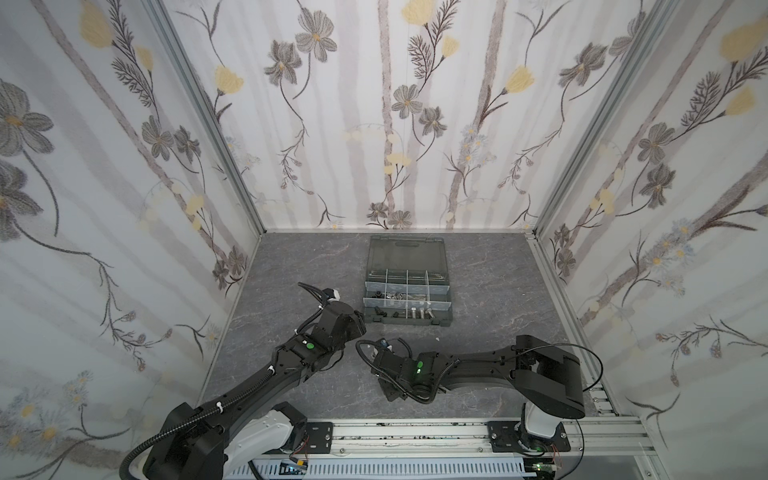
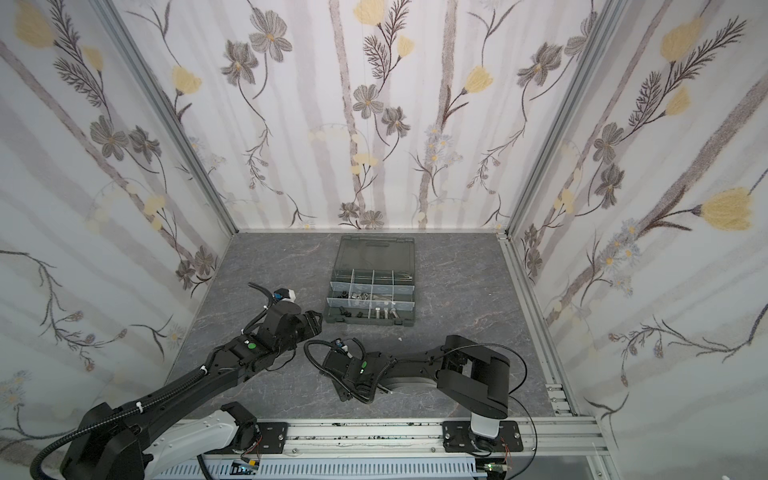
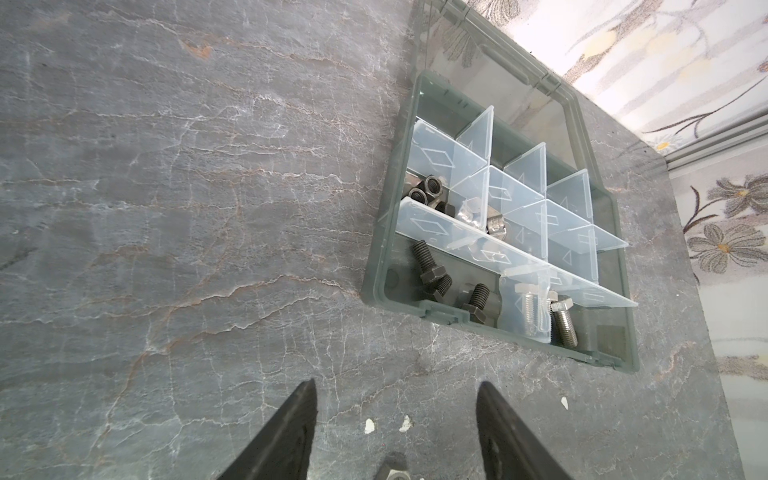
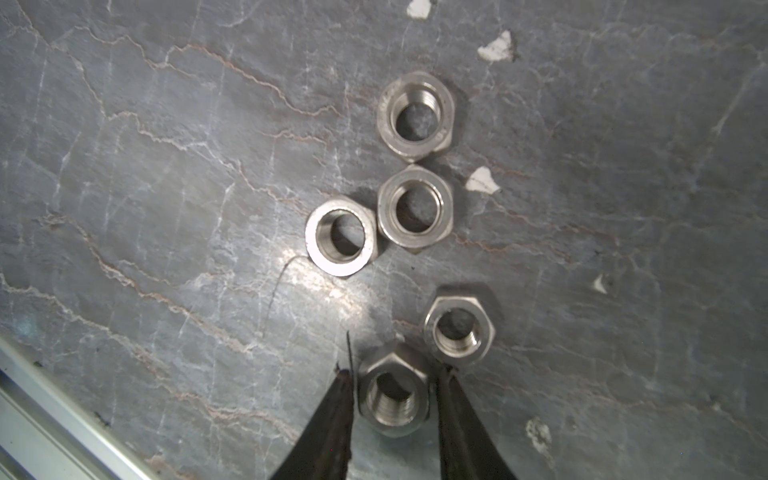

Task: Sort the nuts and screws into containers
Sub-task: 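Grasp a silver hex nut from the pile with the right gripper, then lift and carry the hex nut with the right gripper over an empty compartment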

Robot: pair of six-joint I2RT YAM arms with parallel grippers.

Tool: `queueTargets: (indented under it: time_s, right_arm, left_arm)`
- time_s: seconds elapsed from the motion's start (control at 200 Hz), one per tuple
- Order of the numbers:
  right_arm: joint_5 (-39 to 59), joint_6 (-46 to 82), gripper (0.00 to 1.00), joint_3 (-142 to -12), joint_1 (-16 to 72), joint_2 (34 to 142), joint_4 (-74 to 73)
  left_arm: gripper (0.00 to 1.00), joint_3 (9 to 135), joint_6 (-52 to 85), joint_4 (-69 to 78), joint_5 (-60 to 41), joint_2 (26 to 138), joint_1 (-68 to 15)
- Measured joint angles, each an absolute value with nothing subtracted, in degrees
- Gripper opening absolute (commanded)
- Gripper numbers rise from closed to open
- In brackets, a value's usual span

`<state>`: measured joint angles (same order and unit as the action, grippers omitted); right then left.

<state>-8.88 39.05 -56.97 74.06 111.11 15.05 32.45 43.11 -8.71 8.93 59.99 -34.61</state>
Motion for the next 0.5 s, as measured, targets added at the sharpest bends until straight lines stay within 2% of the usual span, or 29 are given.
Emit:
queueTargets:
  time_s: [0.25, 0.5]
  right_arm:
    - [-9.7, 38.5, 0.23, -57.9, 74.1, 111.9, 15.2]
    - [-10.0, 38.4, 0.21, -57.4, 74.1, 109.8, 16.6]
  left_arm:
    - [0.63, 32.4, 43.1, -8.7, 8.8, 59.9, -34.6]
    - [0.63, 32.4, 43.3, -8.6, 8.8, 59.8, -34.6]
